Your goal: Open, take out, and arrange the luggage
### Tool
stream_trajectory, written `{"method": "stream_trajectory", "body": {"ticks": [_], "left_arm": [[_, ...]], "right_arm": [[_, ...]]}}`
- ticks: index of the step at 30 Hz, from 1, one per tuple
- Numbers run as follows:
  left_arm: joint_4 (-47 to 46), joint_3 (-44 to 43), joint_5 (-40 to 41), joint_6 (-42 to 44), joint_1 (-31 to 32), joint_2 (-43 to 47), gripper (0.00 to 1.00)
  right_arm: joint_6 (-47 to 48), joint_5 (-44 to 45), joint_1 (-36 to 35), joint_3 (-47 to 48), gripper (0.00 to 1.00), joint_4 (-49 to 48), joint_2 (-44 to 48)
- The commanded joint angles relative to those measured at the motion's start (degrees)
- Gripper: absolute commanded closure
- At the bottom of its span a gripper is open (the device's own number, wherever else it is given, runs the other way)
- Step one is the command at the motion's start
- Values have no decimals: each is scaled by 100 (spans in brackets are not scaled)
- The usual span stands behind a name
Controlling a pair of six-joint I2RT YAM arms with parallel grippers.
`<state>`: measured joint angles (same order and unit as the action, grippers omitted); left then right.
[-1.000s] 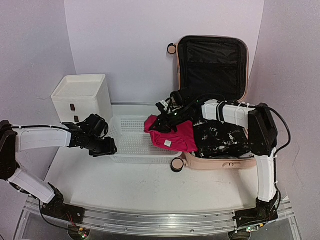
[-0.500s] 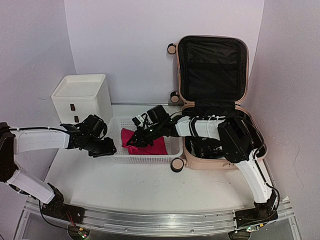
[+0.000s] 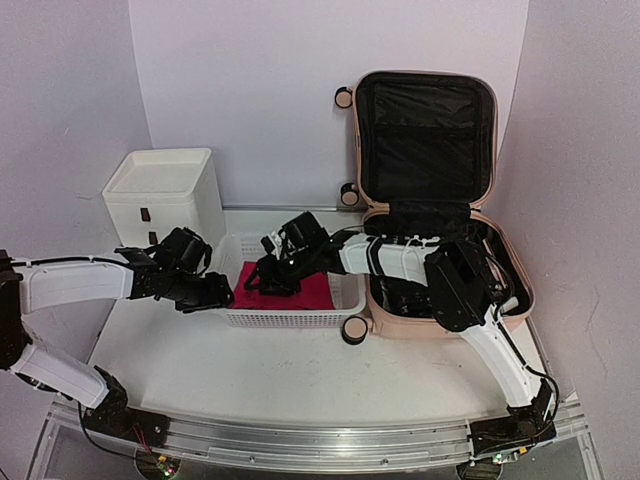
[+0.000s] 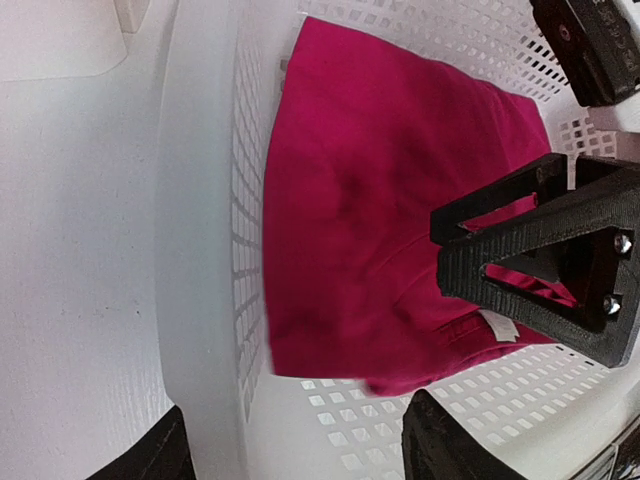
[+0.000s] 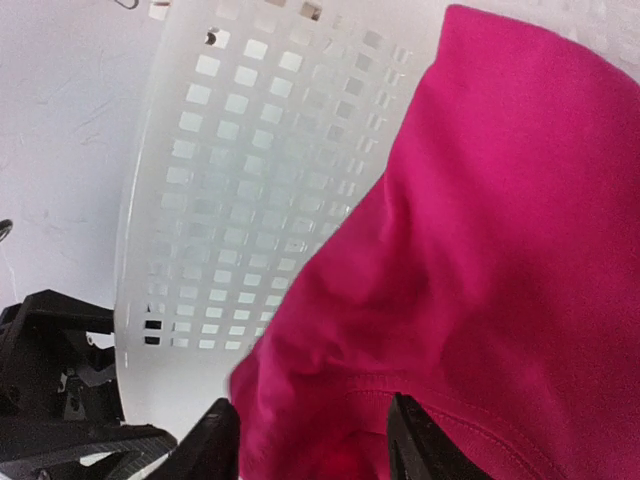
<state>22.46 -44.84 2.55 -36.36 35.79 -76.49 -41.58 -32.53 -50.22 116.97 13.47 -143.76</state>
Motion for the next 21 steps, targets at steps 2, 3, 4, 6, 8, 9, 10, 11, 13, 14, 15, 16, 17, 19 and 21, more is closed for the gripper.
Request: {"method": "stream_trajectory", "body": {"ticks": [2, 3, 4, 6, 8, 9, 10, 11, 13, 14, 15, 16, 17, 19, 21], "left_arm": [[-86, -30, 1, 122, -2, 558, 31], [-41, -21, 57, 162, -2, 660, 29], [29, -8, 139, 195, -2, 748, 27], [145, -23, 245, 293, -2, 956, 26], [225, -65, 272, 387, -2, 1143, 26], [250, -95, 257, 423, -2, 1227, 26], [266, -136, 221, 467, -2, 1289, 26], [277, -188, 161, 504, 0, 1338, 26], [302, -342, 10, 545, 6, 1361, 25], [303, -401, -85, 575, 7, 1366, 24], [307, -457, -195, 608, 7, 1371, 23], [296, -514, -231, 646, 7, 1371, 21], [287, -563, -236, 672, 7, 1374, 20], [265, -652, -237, 707, 7, 1407, 16], [208, -675, -179, 698, 7, 1481, 11]], "right_arm": [[84, 77, -53, 800, 39, 1315, 226], [114, 64, -47, 778, 36, 1478, 361], [160, 30, -16, 711, 35, 1591, 522], [235, 6, 65, 440, 34, 1777, 911], [342, -4, 200, 126, 33, 1994, 1328], [435, -41, 286, -47, 33, 2090, 1547], [587, -41, 368, -235, 32, 2224, 1779], [770, 7, 446, -454, 32, 2389, 2045], [1241, 220, 625, -837, 31, 2848, 2582], [1515, 345, 741, -1055, 30, 3074, 2867], [1804, 516, 838, -1282, 28, 3328, 3164], [2131, 721, 927, -1619, 27, 3571, 3493], [2389, 1015, 1030, -1886, 25, 3820, 3791], [2833, 1625, 1247, -2413, 21, 4295, 4405], [3199, 2198, 1500, -2972, 17, 4656, 5119]]}}
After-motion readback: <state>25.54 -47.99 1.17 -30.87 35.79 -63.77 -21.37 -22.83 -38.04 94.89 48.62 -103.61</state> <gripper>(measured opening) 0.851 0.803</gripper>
